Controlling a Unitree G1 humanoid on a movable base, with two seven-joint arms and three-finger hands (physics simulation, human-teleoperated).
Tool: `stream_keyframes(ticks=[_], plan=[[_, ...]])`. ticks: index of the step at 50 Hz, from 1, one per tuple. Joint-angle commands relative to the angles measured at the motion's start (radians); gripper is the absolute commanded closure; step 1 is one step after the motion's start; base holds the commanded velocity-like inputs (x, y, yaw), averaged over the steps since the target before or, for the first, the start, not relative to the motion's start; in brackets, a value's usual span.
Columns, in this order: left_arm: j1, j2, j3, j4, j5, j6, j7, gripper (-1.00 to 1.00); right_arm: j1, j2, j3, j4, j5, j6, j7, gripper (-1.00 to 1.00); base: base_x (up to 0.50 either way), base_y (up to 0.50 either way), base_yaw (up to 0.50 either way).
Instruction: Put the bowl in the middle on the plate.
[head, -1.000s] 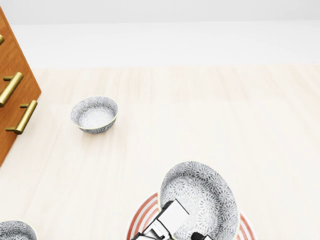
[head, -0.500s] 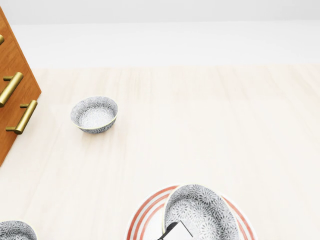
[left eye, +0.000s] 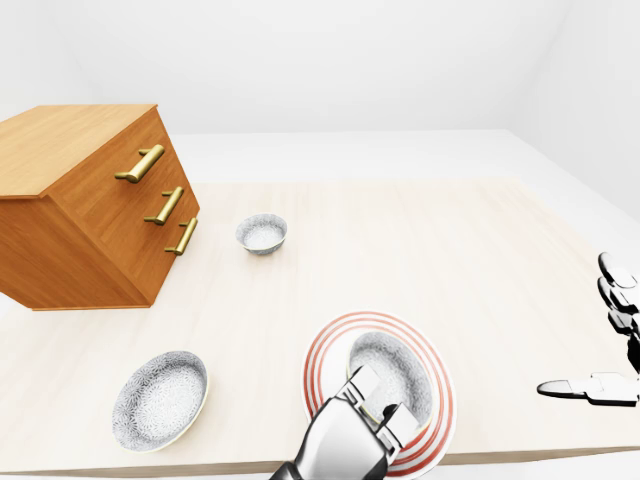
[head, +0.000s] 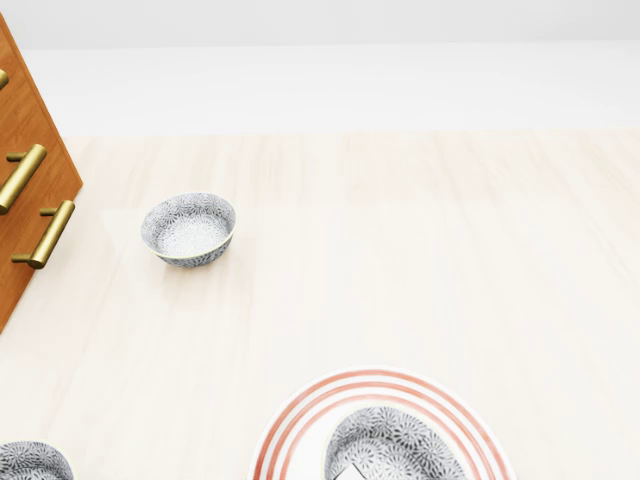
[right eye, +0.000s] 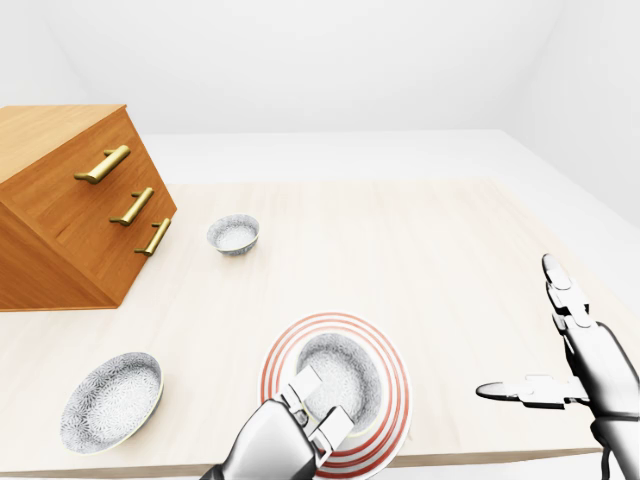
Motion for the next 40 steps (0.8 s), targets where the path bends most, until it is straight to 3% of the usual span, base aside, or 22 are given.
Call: stream_keyframes(ticks=[1,8,12,21,23,40], plan=[[0.003,-0.008,0.008,0.022,-0.06,0.0,0.008,1.0,0.0,0.001,0.0,0.005,-0.002,0.0,0.0,-1.0,0.0,0.0,0.0],[0.006,-0.024,0.034,0.041,-0.115,0.0,-0.002,1.0,0.0,0.0,0.004,0.009,-0.003,0.0,0.0,-1.0,0.0,0.0,0.0],[0.018,-0.043,0.056,0.061,-0.196,0.0,-0.027,1.0,-0.001,-0.001,0.009,0.015,-0.006,0.0,0.0,-1.0,0.0,0.0,0.0],[0.012,-0.06,0.092,0.082,-0.237,0.0,-0.039,1.0,-0.002,-0.002,0.009,0.008,-0.008,0.0,0.0,-1.0,0.0,0.0,0.0],[0.022,-0.074,0.111,0.096,-0.307,0.0,-0.067,1.0,-0.002,-0.002,0.01,0.01,-0.009,0.0,0.0,-1.0,0.0,0.0,0.0],[0.005,-0.114,0.201,0.109,-0.375,0.0,-0.115,1.0,-0.006,-0.005,0.017,0.016,-0.016,0.0,0.0,-1.0,0.0,0.0,0.0]])
